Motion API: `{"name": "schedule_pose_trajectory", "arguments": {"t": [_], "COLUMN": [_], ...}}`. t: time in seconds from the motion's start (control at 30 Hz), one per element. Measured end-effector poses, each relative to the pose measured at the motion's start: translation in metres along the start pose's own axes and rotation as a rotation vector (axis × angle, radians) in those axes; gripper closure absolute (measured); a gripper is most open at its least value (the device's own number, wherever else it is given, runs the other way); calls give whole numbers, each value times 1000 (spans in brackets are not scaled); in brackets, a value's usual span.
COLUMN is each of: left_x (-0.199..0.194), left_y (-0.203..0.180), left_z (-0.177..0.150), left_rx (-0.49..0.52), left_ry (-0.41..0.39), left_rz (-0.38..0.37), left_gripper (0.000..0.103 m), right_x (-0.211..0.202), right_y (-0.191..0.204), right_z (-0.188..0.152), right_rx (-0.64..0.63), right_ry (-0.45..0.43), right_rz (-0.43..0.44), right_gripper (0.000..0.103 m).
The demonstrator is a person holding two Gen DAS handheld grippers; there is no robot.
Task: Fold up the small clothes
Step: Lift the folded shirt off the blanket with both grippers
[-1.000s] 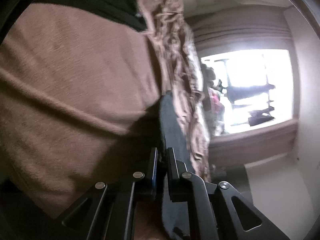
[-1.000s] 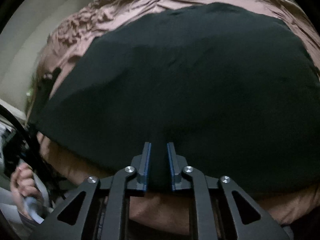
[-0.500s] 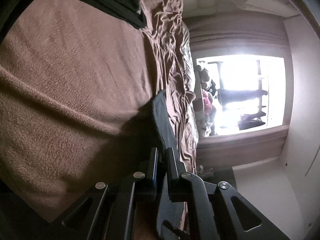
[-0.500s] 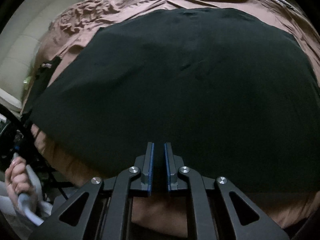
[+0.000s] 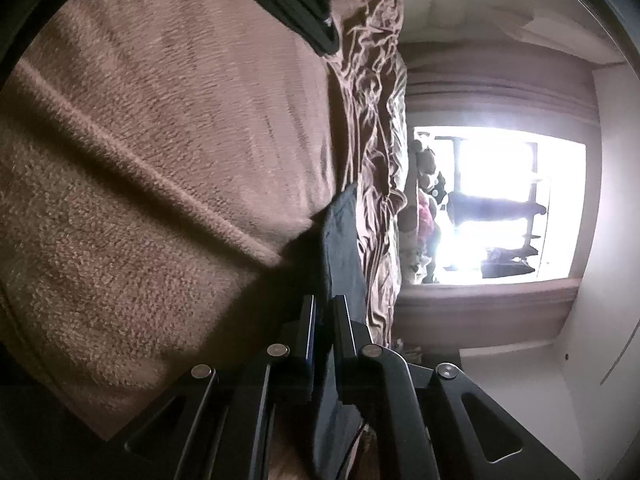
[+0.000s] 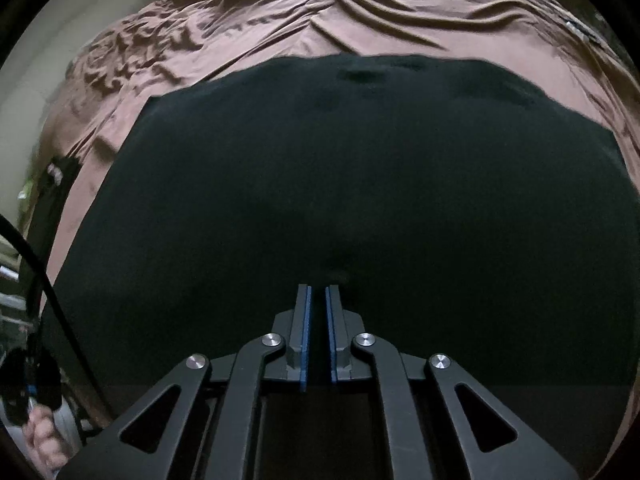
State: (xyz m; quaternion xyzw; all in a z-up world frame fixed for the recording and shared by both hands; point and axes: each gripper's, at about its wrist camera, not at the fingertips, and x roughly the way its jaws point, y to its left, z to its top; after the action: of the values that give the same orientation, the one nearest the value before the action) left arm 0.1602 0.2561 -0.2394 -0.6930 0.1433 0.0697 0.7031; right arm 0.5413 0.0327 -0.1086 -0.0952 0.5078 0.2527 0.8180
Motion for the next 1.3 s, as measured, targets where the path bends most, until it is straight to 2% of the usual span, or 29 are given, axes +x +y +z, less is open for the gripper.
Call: {"name": "schedule_pose_trajectory", "arguments": {"t": [0.2,0.5,0.6,0.73,0.8,1.0,1.3], "left_x": [2,4,5,4,4,3,5], "left_y": [1,-3,-3,-2,-4,-12,-34], "left_z": [1,0,1,0,0,-2,-5], "left_rx": [-15,13,27,27,26,53,60], "left_ry": [-5,-12,-14,-10,-4,2,46], "left_rz": [49,66,68,43,10,-76,-212], "left_gripper": [96,96,96,96,96,96,96], "right_x": [17,46,53,56,54,21,-16], "right_y": [-7,-9,-7,-11,-9,-5,-9], "right_z": [35,81,91,103,103,80,19], "right_rx": [25,25,25,51,42,41,79], "right_ry": [-14,-35,-52,-99,-102,-132,-103], "right_rz": [-34,-107,-112,-77,-78,17,128], "right_gripper": [101,101,101,101,101,100,99]}}
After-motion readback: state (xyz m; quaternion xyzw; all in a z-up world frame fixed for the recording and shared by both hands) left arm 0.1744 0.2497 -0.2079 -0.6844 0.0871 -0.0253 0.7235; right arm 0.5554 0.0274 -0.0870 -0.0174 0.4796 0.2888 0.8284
